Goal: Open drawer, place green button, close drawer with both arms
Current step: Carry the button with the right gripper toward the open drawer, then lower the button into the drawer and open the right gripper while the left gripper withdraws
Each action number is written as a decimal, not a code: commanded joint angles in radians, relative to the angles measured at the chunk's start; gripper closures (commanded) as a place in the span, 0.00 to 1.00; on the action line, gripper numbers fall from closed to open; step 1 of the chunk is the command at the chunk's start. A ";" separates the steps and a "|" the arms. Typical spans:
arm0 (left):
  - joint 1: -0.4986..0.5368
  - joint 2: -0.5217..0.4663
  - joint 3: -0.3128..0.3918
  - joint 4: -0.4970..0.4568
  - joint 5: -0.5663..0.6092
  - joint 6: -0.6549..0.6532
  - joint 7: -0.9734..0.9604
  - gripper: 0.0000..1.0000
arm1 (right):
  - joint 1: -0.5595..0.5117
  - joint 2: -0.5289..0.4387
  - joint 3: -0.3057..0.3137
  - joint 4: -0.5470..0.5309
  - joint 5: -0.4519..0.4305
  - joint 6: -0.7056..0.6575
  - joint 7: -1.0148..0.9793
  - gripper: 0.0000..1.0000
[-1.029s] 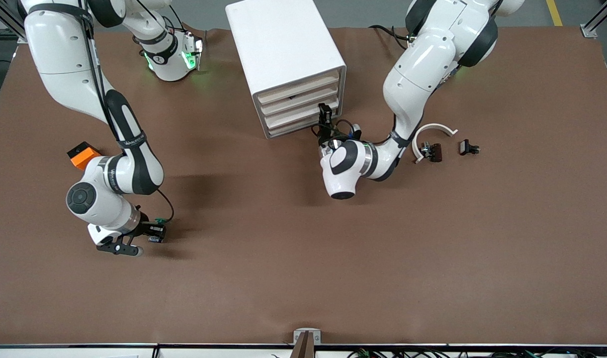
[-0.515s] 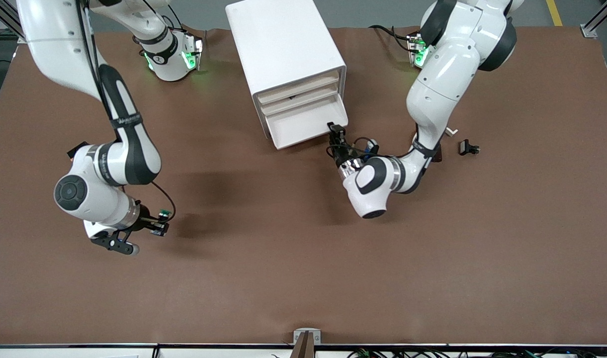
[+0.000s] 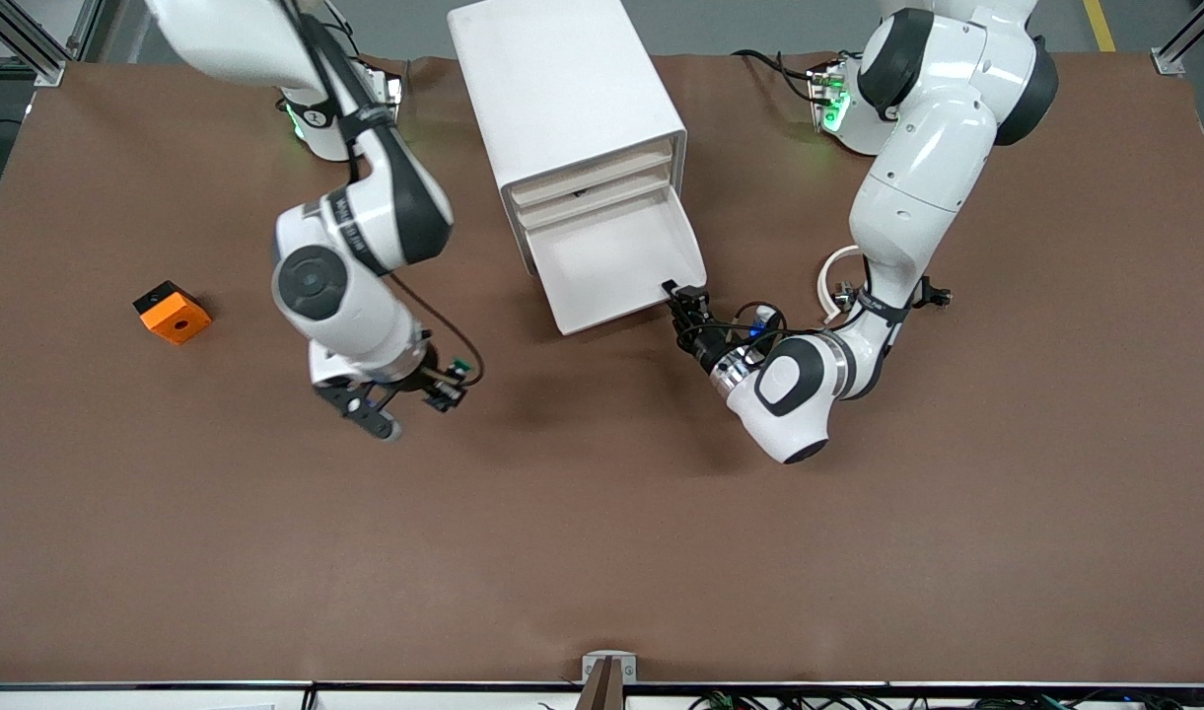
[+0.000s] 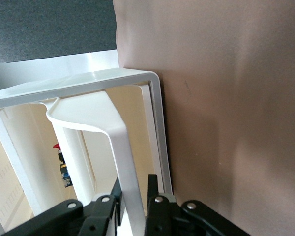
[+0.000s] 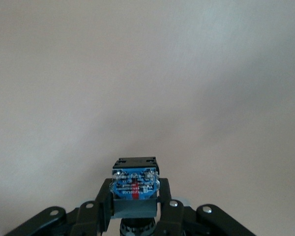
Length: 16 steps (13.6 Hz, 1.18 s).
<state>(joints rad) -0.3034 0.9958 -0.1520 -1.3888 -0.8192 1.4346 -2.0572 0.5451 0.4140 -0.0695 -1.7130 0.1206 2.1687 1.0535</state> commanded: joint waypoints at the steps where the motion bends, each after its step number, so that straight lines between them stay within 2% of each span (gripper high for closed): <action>1: -0.003 0.001 0.005 0.007 -0.020 0.009 0.008 0.23 | 0.100 -0.021 -0.015 0.004 0.004 -0.010 0.179 1.00; 2: -0.003 0.000 0.003 0.007 -0.020 0.009 0.008 0.00 | 0.136 -0.021 -0.015 0.015 0.002 -0.010 0.241 1.00; 5: -0.003 -0.011 -0.003 0.008 -0.017 0.007 0.012 0.00 | 0.228 -0.021 -0.016 0.016 -0.007 -0.010 0.365 1.00; 8: 0.000 -0.052 -0.009 0.050 -0.008 -0.006 0.104 0.00 | 0.306 -0.014 -0.015 0.015 -0.073 -0.009 0.498 1.00; 14: 0.036 -0.094 0.014 0.158 0.058 -0.048 0.512 0.00 | 0.397 0.020 -0.013 0.012 -0.082 -0.007 0.592 1.00; 16: 0.036 -0.118 0.020 0.159 0.106 -0.040 0.670 0.00 | 0.409 0.028 -0.013 0.012 -0.075 -0.010 0.594 1.00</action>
<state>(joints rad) -0.2623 0.9060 -0.1418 -1.2360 -0.7555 1.4017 -1.5155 0.9379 0.4390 -0.0730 -1.7000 0.0540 2.1624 1.6227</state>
